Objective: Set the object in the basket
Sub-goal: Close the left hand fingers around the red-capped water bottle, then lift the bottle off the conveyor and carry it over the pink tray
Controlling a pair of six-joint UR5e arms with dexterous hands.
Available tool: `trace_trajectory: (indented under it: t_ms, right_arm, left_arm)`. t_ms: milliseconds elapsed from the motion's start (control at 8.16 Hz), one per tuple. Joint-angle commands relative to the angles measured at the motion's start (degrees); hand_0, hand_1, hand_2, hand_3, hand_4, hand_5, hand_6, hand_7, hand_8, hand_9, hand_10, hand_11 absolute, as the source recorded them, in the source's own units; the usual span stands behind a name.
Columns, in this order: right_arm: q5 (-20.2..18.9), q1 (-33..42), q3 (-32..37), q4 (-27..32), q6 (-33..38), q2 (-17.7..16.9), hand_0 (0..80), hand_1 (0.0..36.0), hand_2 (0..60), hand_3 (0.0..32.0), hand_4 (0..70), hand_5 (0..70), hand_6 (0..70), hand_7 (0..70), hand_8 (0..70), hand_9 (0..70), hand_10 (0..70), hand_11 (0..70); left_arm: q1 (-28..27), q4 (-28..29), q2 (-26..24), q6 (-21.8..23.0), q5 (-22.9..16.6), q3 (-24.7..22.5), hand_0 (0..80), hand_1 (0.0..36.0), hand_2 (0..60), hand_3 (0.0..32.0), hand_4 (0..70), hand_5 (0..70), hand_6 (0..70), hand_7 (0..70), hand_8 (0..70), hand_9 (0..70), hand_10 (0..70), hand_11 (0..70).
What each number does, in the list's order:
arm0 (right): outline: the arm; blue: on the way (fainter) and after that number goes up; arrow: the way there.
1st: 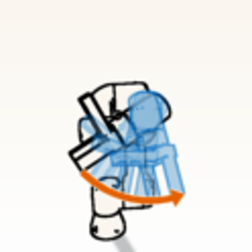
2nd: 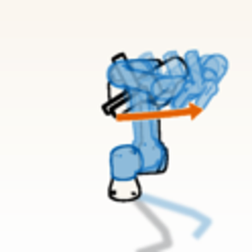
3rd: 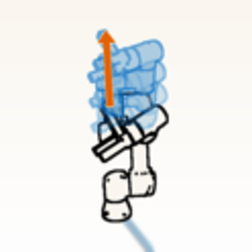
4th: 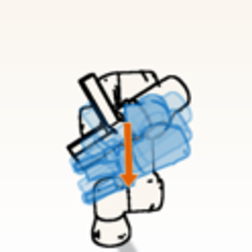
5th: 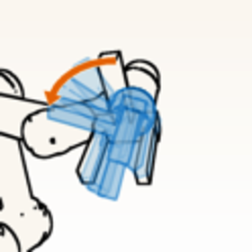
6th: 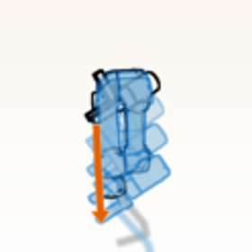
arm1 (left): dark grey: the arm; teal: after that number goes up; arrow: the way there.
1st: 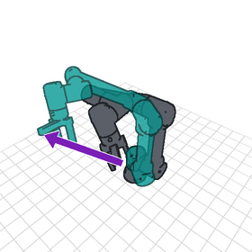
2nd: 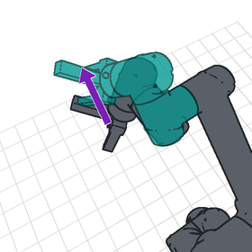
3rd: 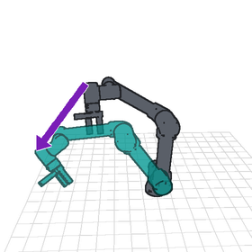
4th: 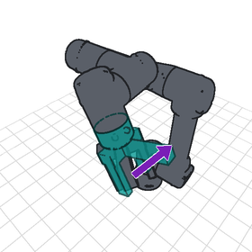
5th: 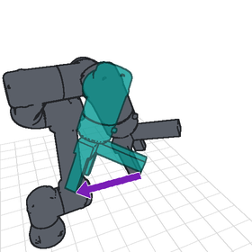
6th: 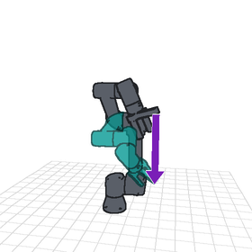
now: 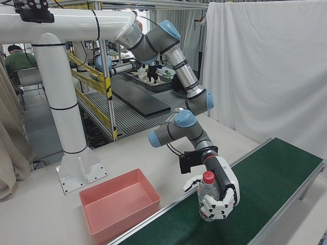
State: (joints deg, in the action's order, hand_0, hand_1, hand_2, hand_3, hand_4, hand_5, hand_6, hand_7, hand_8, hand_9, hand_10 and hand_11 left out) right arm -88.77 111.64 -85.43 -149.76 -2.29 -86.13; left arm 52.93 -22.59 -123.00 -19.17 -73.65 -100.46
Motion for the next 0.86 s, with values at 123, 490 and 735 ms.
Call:
trace_trajectory:
  t_ms: [123,490,735]
  right_arm:
    - [0.0,0.0,0.0,0.0,0.0,0.0,0.0,0.0,0.0,0.0,0.0,0.0,0.0,0.0,0.0,0.0,0.0,0.0]
    - [0.0,0.1,0.0,0.0,0.0,0.0,0.0,0.0,0.0,0.0,0.0,0.0,0.0,0.0,0.0,0.0,0.0,0.0]
    - [0.0,0.0,0.0,0.0,0.0,0.0,0.0,0.0,0.0,0.0,0.0,0.0,0.0,0.0,0.0,0.0,0.0,0.0]
  left_arm:
    - [-1.5,-9.3,9.7,-0.3,-0.4,-22.5,57.8,15.1,20.9,0.0,40.4,53.9,56.4,47.9,54.7,59.0,60.5,70.0]
    - [-8.2,-12.1,18.6,-0.3,-0.4,-35.9,60.4,17.6,20.6,0.0,41.5,54.0,54.2,46.9,52.3,57.6,57.1,70.0]
    - [-15.6,-13.7,19.5,-0.5,0.3,-40.1,66.6,19.9,14.4,0.0,40.8,51.2,49.2,43.8,50.2,56.2,54.9,70.0]
